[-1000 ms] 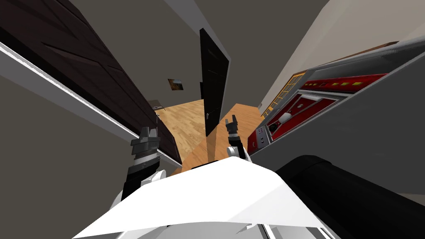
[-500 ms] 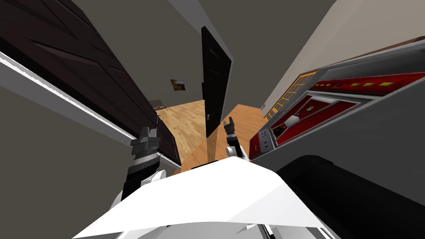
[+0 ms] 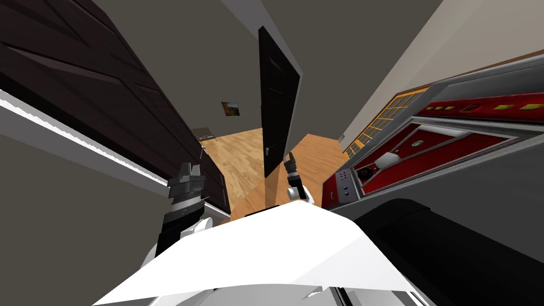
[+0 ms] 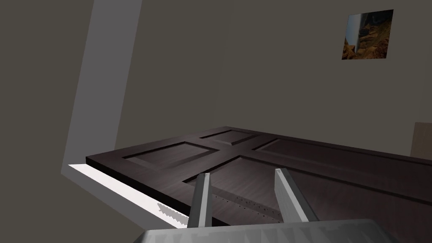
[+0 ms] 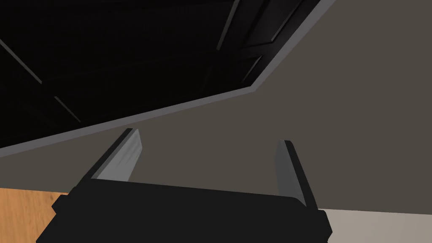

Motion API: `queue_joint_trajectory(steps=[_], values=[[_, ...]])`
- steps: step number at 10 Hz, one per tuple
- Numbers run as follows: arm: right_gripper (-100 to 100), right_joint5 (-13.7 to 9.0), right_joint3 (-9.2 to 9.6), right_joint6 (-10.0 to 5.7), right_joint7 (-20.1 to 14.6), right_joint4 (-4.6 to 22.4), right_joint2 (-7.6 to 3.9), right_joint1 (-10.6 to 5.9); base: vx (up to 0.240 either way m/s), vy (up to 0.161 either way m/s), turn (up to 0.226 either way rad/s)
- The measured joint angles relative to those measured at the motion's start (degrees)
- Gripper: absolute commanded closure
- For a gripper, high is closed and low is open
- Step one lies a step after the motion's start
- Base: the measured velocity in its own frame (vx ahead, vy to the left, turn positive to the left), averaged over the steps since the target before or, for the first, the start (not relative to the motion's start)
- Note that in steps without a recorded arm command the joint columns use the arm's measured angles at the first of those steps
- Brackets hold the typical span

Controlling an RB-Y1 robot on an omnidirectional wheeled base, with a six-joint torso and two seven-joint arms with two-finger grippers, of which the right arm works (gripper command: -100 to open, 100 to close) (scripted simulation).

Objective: Push the door open

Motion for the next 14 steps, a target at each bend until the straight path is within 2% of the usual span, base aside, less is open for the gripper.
queue_joint_trajectory(steps=[2, 4, 8, 10, 13, 14], values=[[-100, 0.66, -0.14, -0.49, -0.68, 2.88, -0.66, -1.27, 0.064, -0.075, 0.051], [-100, 1.18, -0.05, -1.38, -0.88, 5.56, -0.74, -2.16, 0.064, -0.052, 0.063], [-100, 2.82, 0.10, -3.50, -1.87, 12.68, -1.36, -4.75, 0.084, -0.084, 0.094], [-100, 3.52, 0.19, -3.47, -2.17, 15.04, -1.40, -6.13, 0.063, -0.050, 0.040], [-100, 4.64, 0.19, -5.11, -2.82, 20.46, -1.67, -8.31, 0.067, -0.068, 0.070], [-100, 4.84, 0.17, -5.21, -2.93, 21.56, -1.73, -8.86, 0.033, -0.063, 0.072]])
